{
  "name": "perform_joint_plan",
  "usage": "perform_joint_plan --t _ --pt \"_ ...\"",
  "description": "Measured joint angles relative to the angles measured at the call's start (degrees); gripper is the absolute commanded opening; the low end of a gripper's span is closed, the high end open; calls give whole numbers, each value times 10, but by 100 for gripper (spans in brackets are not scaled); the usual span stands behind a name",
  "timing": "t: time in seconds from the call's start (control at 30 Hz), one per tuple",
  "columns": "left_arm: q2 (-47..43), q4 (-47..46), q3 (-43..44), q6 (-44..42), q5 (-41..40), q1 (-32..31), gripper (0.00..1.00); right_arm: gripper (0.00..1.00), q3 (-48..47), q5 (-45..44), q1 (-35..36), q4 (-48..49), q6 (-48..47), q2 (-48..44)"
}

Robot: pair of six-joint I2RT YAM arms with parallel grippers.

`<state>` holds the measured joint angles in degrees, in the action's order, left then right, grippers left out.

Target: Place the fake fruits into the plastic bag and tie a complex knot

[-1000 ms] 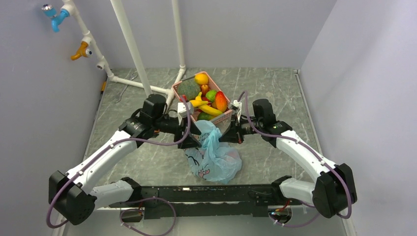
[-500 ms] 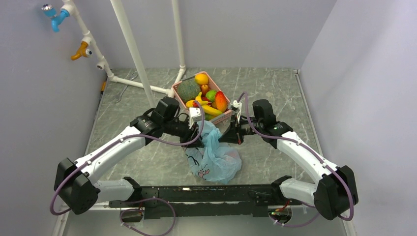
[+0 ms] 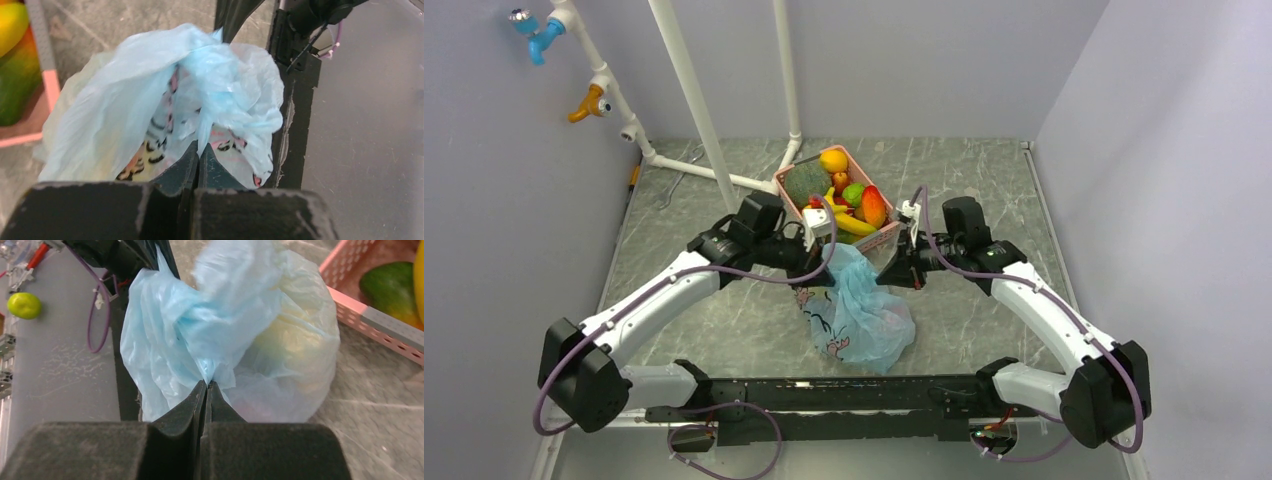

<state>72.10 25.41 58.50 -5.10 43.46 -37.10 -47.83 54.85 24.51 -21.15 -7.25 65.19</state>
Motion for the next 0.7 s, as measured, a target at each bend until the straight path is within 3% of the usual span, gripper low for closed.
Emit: perform_joint_plan --t 0.43,0.63,0.7 --pt "-63 41 -70 -21 -23 75 0 0 -30 -54 -66 -153 -179 -10" --pt "-62 42 -90 -44 -18 80 0 0 -30 -50 -79 -181 -236 -10" --pt "-58 40 -90 -50 -15 75 0 23 -31 -46 -78 -183 -243 -5"
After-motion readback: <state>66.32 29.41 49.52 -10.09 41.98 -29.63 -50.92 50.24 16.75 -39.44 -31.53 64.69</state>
